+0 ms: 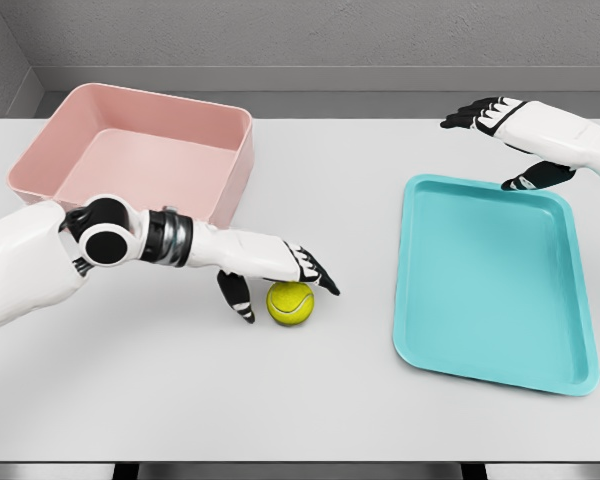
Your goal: Put the tennis from the blue tray into the pink basket with both arms
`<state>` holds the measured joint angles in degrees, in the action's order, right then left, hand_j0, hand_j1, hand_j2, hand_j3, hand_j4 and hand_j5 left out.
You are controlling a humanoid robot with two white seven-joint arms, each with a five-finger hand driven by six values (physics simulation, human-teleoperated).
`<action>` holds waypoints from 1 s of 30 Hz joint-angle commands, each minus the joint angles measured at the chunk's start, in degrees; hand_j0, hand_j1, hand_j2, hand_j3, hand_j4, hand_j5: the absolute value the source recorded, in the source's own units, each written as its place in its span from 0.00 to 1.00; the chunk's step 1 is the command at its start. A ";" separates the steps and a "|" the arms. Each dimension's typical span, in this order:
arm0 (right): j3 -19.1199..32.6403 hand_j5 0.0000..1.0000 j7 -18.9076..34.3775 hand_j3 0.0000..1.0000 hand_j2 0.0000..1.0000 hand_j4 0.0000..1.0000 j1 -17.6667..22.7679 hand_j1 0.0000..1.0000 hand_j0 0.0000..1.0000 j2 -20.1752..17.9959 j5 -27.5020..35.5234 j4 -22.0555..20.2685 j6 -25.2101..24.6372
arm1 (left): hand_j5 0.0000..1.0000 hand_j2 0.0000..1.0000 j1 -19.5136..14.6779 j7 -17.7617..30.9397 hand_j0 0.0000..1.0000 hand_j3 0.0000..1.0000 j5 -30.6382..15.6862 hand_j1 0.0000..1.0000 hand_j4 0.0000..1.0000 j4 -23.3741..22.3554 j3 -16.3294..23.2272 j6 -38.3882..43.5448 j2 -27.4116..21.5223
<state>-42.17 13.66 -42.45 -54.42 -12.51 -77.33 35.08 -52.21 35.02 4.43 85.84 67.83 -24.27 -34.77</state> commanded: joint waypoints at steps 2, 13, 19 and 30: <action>0.07 1.00 -0.03 1.00 1.00 1.00 0.00 1.00 1.00 -0.08 0.38 -0.01 -0.08 | 1.00 1.00 0.00 -0.02 1.00 1.00 1.11 1.00 1.00 -0.14 -0.15 0.10 0.58; 0.07 1.00 -0.03 1.00 1.00 1.00 0.09 1.00 1.00 -0.08 0.38 -0.01 -0.08 | 1.00 1.00 0.00 -0.02 1.00 1.00 1.38 1.00 1.00 -1.29 -0.15 0.10 0.93; 0.07 1.00 -0.03 1.00 1.00 1.00 0.09 1.00 1.00 -0.08 0.38 -0.10 -0.08 | 1.00 1.00 0.09 -0.02 1.00 1.00 1.55 1.00 1.00 -1.20 -0.15 0.01 1.02; 0.07 1.00 -0.12 1.00 1.00 1.00 0.09 1.00 1.00 -0.08 0.38 -0.01 -0.08 | 0.64 0.64 0.88 -0.02 0.64 0.64 1.46 0.64 0.64 -1.29 -0.24 -1.22 0.66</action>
<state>-42.16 13.60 -42.36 -54.44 -12.51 -77.34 35.08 -51.33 35.02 6.23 84.56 67.64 -24.97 -34.06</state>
